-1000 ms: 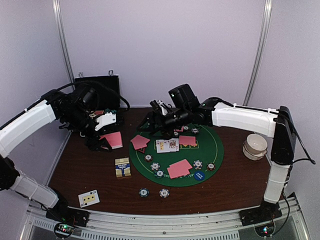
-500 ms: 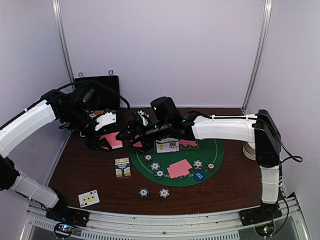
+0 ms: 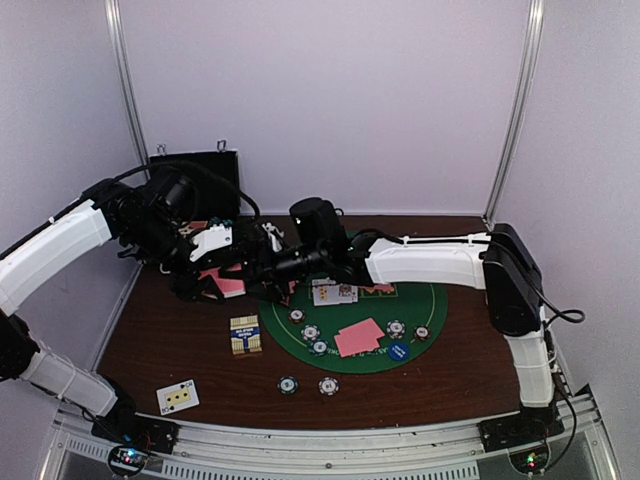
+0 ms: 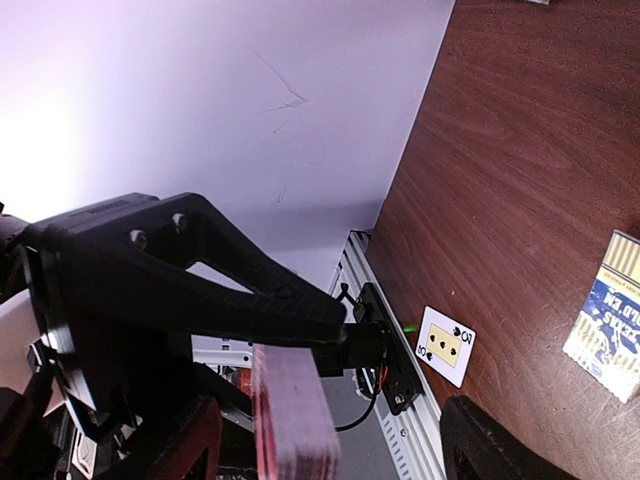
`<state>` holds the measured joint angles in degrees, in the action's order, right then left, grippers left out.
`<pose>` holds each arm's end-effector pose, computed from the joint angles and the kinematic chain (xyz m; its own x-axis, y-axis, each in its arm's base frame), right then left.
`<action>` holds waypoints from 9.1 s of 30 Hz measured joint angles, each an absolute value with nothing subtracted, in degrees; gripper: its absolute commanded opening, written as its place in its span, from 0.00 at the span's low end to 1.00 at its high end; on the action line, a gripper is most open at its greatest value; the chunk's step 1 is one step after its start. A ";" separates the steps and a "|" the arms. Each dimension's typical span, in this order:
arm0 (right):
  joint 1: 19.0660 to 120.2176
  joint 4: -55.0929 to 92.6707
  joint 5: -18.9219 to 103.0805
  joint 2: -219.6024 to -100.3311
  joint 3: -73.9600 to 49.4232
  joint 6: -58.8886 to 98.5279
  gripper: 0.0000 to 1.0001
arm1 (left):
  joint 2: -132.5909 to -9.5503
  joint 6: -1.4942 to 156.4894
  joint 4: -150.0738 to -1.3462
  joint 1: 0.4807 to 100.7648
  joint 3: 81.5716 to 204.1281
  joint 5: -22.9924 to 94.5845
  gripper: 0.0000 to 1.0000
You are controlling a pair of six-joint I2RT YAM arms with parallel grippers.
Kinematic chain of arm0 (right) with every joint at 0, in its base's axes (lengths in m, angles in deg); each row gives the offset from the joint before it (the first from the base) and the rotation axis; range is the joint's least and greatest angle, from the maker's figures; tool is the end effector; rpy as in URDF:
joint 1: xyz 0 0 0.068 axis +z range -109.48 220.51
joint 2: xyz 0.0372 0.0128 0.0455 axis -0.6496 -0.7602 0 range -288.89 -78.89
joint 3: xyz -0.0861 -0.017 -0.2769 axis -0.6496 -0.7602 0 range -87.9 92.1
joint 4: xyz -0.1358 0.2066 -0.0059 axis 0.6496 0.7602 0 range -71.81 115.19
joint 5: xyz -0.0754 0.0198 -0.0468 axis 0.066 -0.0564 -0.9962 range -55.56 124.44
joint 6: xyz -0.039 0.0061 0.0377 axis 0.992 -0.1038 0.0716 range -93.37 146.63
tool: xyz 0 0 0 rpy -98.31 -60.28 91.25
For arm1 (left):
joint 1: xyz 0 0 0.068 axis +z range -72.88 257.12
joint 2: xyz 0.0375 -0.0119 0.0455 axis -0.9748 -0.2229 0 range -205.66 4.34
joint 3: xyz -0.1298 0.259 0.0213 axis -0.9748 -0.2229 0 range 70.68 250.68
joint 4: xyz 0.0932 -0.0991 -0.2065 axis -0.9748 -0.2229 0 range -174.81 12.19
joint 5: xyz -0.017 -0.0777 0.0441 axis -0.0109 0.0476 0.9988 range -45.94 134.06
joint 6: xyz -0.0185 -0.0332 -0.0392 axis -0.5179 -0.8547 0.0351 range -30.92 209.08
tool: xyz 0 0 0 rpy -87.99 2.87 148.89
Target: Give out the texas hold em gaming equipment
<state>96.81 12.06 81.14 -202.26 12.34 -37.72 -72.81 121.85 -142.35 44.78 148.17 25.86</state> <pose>0.2580 0.4348 0.2851 -0.9327 -0.2841 -0.2220 -0.2677 0.1333 0.9542 0.1915 -0.1348 0.3521 -0.3022 0.8000 -0.5183 0.9356 0.3530 -0.0007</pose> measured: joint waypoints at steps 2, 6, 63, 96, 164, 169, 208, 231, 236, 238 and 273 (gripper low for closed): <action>96.81 11.87 81.59 -202.85 12.34 -38.31 0.73 | -72.81 121.87 -142.35 44.78 148.17 25.84 0.00; 96.79 11.84 82.51 -203.63 12.37 -38.79 0.61 | -72.81 121.85 -142.35 44.78 148.17 25.86 0.00; 87.52 19.69 87.36 -187.02 -0.57 -35.54 0.00 | -72.81 121.57 -142.06 44.78 148.17 26.04 0.00; 59.93 37.39 85.77 -185.47 -13.91 -14.16 0.00 | -72.81 121.55 -142.19 44.78 148.17 26.52 0.00; 66.86 59.08 54.91 -180.82 -6.17 2.38 0.99 | -74.16 124.06 -141.32 56.04 144.02 26.39 0.00; 69.42 57.57 52.87 -175.83 -9.16 1.23 0.99 | -74.16 126.84 -139.24 62.12 139.08 27.50 0.00; 72.39 54.90 45.64 -160.88 -26.45 -6.23 1.00 | -82.29 129.24 -119.24 65.70 119.67 29.16 0.00; 72.39 56.30 42.58 -159.40 -27.09 -6.77 0.99 | -86.58 127.47 -115.68 59.10 118.95 31.19 0.98; 72.28 58.40 38.41 -158.70 -25.77 -5.16 1.00 | -85.18 125.02 -122.13 59.12 124.77 31.02 0.98; 72.07 59.01 36.53 -158.50 -24.53 -4.52 1.00 | -83.80 123.82 -124.18 59.39 128.28 30.58 0.98; 56.09 -4.13 -5.37 -138.26 -68.70 24.24 1.00 | -71.69 93.68 -58.31 74.93 94.21 32.27 0.97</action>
<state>56.09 -4.13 -5.37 -138.26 -68.70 24.24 -71.69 93.68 -58.31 74.93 94.21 32.27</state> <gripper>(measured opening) 0.995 0.976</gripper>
